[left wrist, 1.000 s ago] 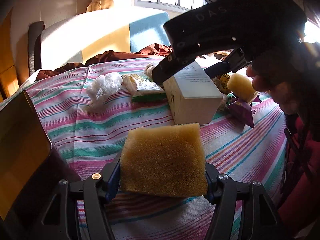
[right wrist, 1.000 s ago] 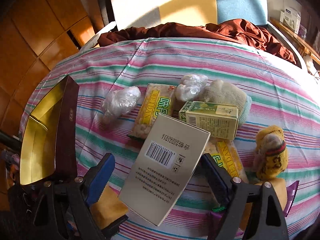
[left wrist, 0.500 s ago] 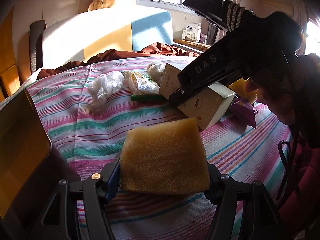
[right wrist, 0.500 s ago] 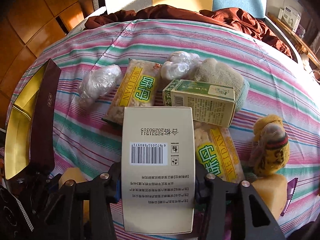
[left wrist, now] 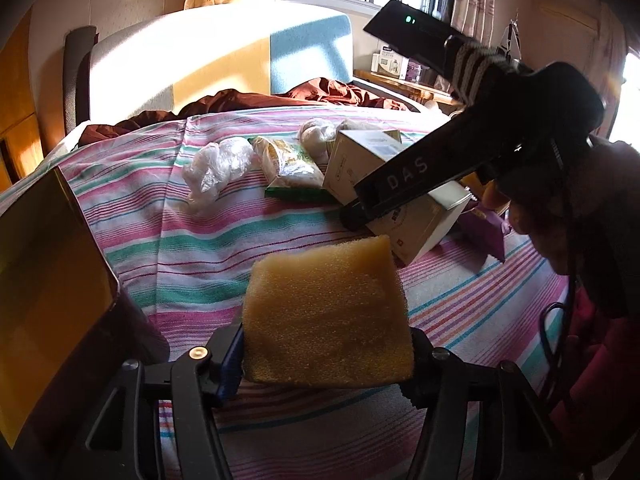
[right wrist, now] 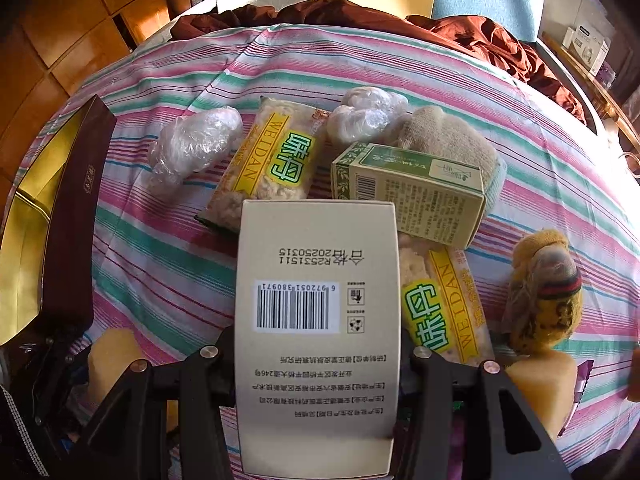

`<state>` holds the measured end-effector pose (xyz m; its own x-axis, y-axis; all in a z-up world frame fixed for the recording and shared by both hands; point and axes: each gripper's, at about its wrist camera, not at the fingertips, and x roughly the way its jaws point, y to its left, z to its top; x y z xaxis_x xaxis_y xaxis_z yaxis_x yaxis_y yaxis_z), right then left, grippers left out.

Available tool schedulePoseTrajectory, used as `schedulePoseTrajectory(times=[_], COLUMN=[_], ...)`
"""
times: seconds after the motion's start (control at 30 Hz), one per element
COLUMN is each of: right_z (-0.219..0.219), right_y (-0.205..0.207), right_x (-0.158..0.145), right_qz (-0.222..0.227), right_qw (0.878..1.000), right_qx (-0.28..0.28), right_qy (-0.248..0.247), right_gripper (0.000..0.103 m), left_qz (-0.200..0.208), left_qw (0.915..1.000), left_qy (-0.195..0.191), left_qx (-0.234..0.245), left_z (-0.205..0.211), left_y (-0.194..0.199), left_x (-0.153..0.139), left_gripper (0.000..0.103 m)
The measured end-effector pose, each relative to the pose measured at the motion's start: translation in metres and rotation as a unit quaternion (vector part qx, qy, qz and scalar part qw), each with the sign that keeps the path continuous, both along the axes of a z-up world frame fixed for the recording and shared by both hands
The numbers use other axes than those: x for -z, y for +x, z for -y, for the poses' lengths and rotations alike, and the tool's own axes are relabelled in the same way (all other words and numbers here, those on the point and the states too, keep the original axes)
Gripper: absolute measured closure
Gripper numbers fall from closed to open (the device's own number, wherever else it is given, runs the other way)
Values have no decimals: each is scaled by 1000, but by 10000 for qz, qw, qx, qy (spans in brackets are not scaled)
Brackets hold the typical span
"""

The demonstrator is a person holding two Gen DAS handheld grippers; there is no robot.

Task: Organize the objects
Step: 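Carry the yellow sponge into the gold tray and open the left tool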

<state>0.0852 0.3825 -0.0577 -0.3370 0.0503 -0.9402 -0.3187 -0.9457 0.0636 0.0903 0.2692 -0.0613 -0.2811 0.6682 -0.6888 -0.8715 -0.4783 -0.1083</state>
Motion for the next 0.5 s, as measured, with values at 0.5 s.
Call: schedulePoseTrajectory(times=[0.5], right_z=[22], right_y=[5], right_x=[1], right_qz=[-1], right_qw=[9995], right_qx=[-82], right_qy=[298], right_gripper=[52], left_qz=[405], left_qw=[9515], left_qy=[165], left_qx=[-3045], left_z=[153], left_y=[-129], left_x=[-75], left_gripper=[38])
